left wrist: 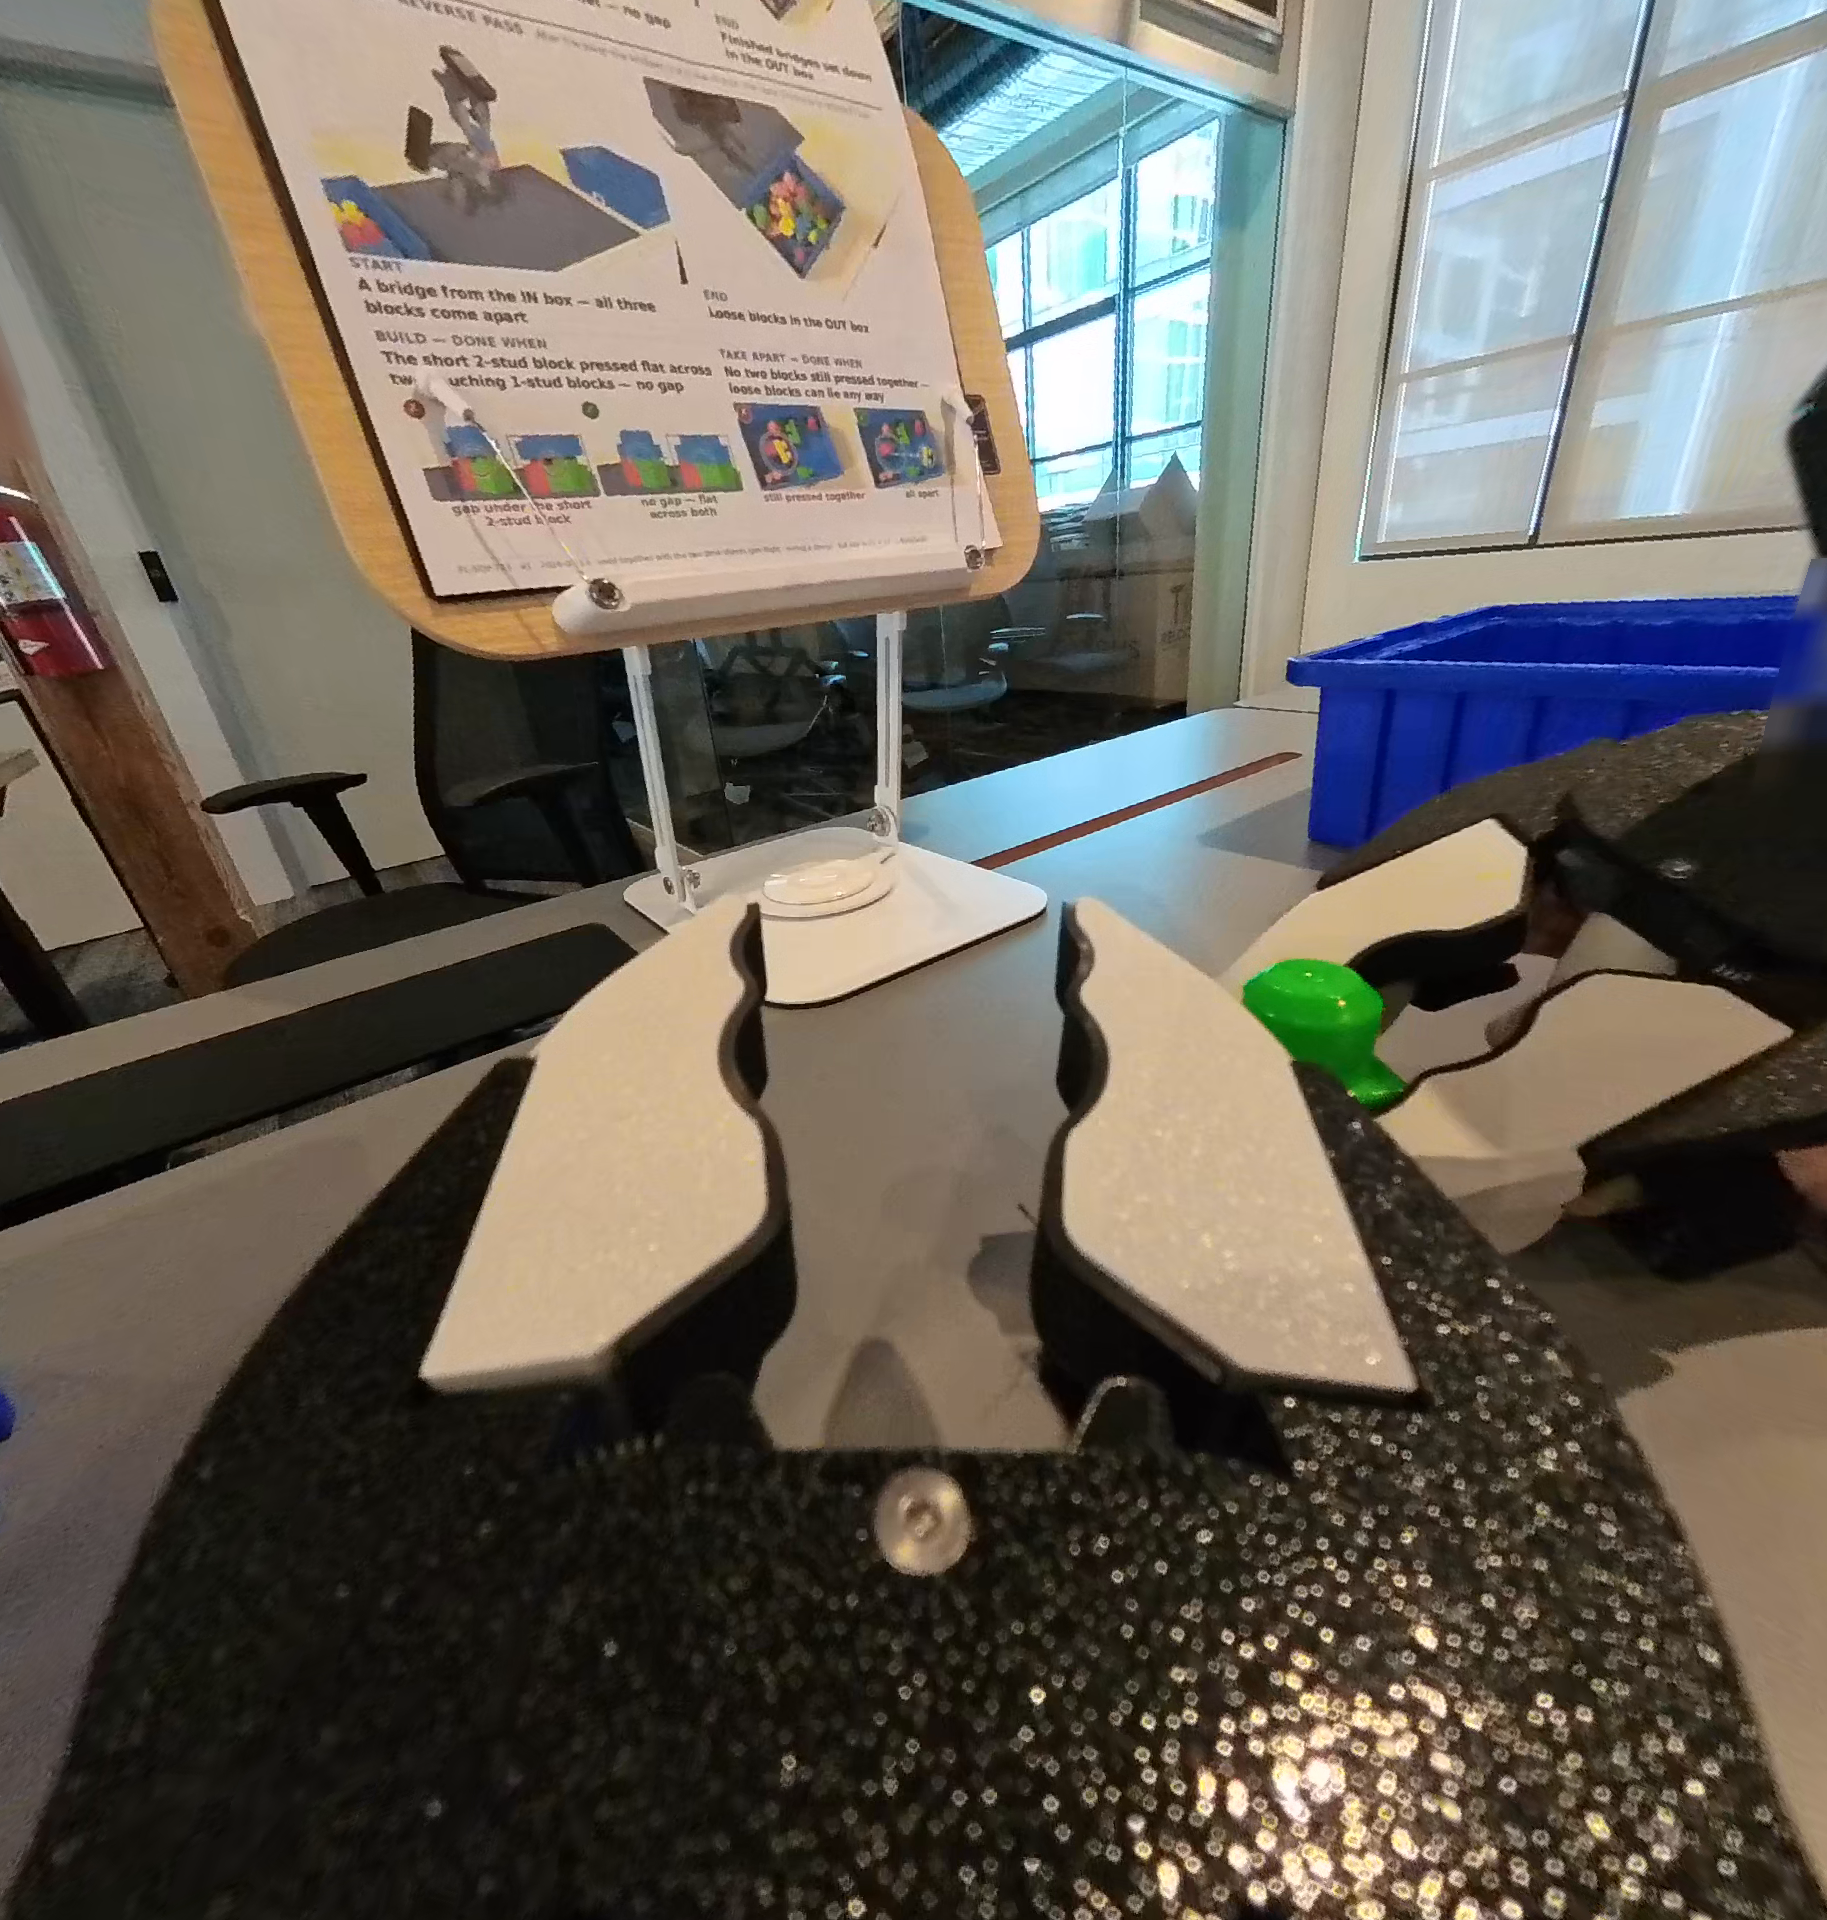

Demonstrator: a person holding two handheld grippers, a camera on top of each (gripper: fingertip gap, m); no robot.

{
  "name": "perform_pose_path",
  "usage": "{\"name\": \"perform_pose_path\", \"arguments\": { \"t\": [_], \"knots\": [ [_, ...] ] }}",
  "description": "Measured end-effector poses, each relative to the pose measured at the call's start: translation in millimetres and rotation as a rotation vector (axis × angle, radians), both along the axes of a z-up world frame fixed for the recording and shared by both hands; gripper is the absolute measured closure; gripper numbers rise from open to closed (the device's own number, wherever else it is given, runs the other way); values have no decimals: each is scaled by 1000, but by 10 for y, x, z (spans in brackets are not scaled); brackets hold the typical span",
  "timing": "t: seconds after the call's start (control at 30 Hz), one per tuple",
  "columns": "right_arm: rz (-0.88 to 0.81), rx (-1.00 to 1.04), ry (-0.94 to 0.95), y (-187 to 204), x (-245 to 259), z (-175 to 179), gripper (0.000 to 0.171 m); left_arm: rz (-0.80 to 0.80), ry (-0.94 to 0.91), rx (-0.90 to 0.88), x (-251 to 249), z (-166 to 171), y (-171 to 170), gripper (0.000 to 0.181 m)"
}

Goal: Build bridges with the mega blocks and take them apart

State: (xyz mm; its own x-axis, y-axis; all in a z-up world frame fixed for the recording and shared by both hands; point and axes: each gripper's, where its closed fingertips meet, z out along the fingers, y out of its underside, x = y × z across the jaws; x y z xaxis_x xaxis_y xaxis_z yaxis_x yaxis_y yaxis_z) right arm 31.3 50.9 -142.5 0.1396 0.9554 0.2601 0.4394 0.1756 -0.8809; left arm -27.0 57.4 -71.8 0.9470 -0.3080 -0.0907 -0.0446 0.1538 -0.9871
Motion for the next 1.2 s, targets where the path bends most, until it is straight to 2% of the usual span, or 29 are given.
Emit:
{"name": "perform_pose_path", "arguments": {
  "t": [0.27, 0.77, 1.2],
  "knots": [
    [7, 12, 30, -19, 15, 44, 132, 0, -4, 2, -6, 4, -2, 128],
    [-19, -107, 296, 47, 148, 391, 133, -2, -2, 2, -2, 7, -3, 130],
    [-9, -87, 308, 31, 153, 416, 134, -14, -15, 16, 2, 27, -16, 128]
  ]
}}
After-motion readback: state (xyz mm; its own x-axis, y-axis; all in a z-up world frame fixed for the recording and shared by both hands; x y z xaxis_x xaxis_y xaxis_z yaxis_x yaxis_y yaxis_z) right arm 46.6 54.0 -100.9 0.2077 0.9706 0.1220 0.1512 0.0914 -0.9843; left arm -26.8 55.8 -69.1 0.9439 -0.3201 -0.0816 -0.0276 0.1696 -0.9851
